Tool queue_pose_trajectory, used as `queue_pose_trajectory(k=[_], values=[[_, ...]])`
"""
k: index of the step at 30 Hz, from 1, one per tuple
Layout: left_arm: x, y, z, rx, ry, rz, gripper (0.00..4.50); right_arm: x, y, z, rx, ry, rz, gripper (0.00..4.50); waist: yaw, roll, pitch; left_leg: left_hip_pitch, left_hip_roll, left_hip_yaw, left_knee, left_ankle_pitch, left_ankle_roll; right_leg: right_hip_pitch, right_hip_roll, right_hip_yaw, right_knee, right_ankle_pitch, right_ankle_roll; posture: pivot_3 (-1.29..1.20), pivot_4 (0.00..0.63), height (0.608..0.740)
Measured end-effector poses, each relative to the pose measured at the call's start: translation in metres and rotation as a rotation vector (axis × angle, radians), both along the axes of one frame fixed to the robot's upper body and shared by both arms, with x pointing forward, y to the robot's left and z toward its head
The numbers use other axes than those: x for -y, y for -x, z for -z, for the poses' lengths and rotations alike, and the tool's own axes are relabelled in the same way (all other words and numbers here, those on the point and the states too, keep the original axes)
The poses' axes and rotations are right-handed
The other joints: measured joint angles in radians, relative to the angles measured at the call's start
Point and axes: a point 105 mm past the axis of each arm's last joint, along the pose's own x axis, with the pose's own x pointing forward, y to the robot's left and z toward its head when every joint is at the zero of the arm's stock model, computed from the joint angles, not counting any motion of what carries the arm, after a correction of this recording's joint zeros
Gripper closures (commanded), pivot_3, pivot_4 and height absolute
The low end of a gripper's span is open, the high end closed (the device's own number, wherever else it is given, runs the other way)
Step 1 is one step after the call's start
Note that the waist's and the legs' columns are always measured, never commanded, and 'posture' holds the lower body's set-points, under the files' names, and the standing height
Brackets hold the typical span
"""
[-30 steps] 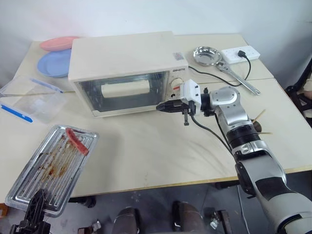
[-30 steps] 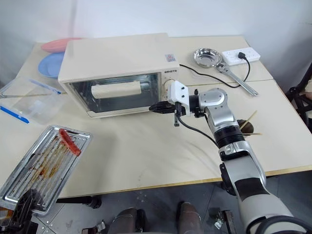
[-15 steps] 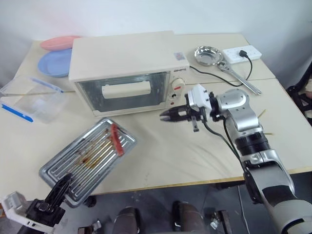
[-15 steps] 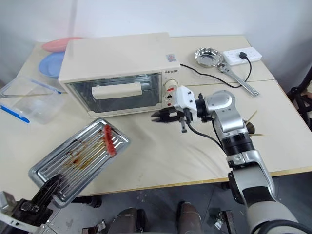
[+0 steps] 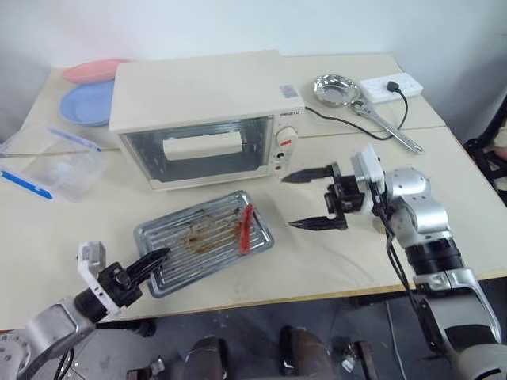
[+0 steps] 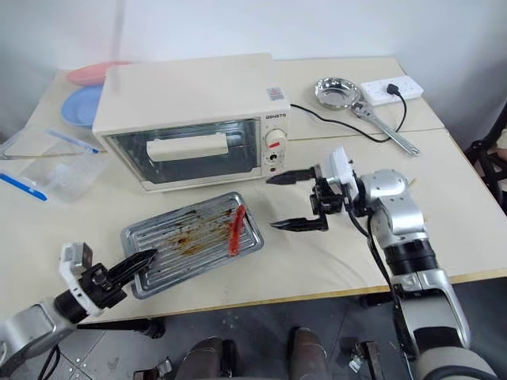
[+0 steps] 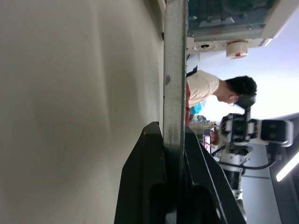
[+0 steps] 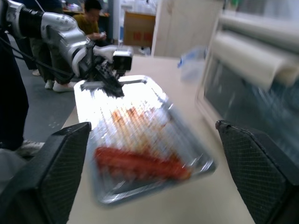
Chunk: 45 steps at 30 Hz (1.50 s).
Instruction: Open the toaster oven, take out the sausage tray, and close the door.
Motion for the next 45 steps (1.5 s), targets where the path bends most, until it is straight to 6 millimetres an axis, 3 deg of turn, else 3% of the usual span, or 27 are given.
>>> queue_pose_trajectory(k=[4, 9, 13, 19, 28, 34, 39, 43, 45], values=[[0.009, -0.025, -0.006, 0.018, -0.031, 0.081, 4.50, 0.010, 0.001, 0.007, 0.024, 0.040, 0.030, 0.02, 0.003, -0.001, -0.001, 0.001, 0.000, 0.001, 0.000, 0.001, 0.000, 0.001, 0.000, 0.000, -0.001, 0.001, 0.001, 0.00, 0.150, 0.740], [0.034, -0.066, -0.010, 0.026, -0.085, 0.220, 4.50, 0.031, 0.000, 0.012, 0.060, 0.081, 0.109, 0.02, 0.028, -0.006, -0.003, 0.001, -0.001, 0.001, 0.001, 0.002, 0.000, 0.003, 0.000, 0.000, -0.002, 0.002, 0.004, 0.00, 0.150, 0.740], [0.050, -0.072, -0.005, 0.024, -0.138, 0.320, 4.50, 0.041, 0.001, 0.011, 0.074, 0.089, 0.147, 0.02, 0.026, -0.007, -0.004, 0.001, -0.001, 0.002, 0.000, 0.002, 0.000, 0.002, 0.000, 0.000, -0.003, 0.002, 0.004, 0.00, 0.150, 0.740], [0.053, -0.076, -0.004, 0.033, -0.171, 0.373, 4.50, 0.044, 0.003, 0.013, 0.078, 0.095, 0.176, 0.02, 0.027, -0.007, -0.004, 0.002, -0.001, 0.002, 0.001, 0.004, -0.001, 0.003, 0.000, 0.000, -0.002, 0.003, 0.005, 0.00, 0.150, 0.740], [0.051, -0.071, 0.002, -0.014, -0.165, 0.413, 1.86, 0.046, 0.003, 0.013, 0.088, 0.099, 0.206, 0.00, 0.024, -0.007, -0.004, 0.002, -0.001, 0.002, 0.000, 0.004, -0.001, 0.002, 0.000, 0.000, -0.001, 0.003, 0.005, 0.00, 0.150, 0.740], [0.024, -0.062, -0.006, 0.021, -0.252, 0.391, 0.10, 0.047, 0.002, 0.014, 0.075, 0.118, 0.205, 0.00, 0.014, -0.007, -0.004, 0.002, 0.000, 0.002, 0.000, 0.004, -0.002, 0.002, 0.000, 0.000, 0.000, 0.003, 0.005, 0.00, 0.150, 0.740], [-0.017, -0.051, -0.013, 0.086, -0.463, 0.356, 0.02, 0.052, -0.003, 0.019, 0.054, 0.172, 0.243, 0.00, -0.001, -0.007, -0.004, 0.002, 0.000, 0.003, -0.001, 0.004, -0.002, 0.000, 0.000, 0.000, 0.001, 0.002, 0.005, 0.00, 0.150, 0.740], [-0.033, -0.046, -0.013, 0.209, -0.571, 0.364, 0.02, 0.049, -0.007, 0.040, -0.090, 0.213, 0.294, 0.00, -0.001, -0.005, -0.002, -0.002, 0.000, 0.007, -0.002, 0.004, -0.003, -0.008, -0.001, 0.001, 0.004, 0.002, 0.004, 0.00, 0.150, 0.740], [-0.041, -0.046, -0.012, 0.303, -0.656, 0.362, 0.02, 0.046, -0.008, 0.038, -0.130, 0.197, 0.313, 0.00, 0.001, -0.004, -0.002, -0.004, 0.000, 0.012, -0.002, 0.004, -0.003, -0.015, -0.002, 0.002, 0.007, 0.002, 0.004, 0.00, 0.150, 0.740]])
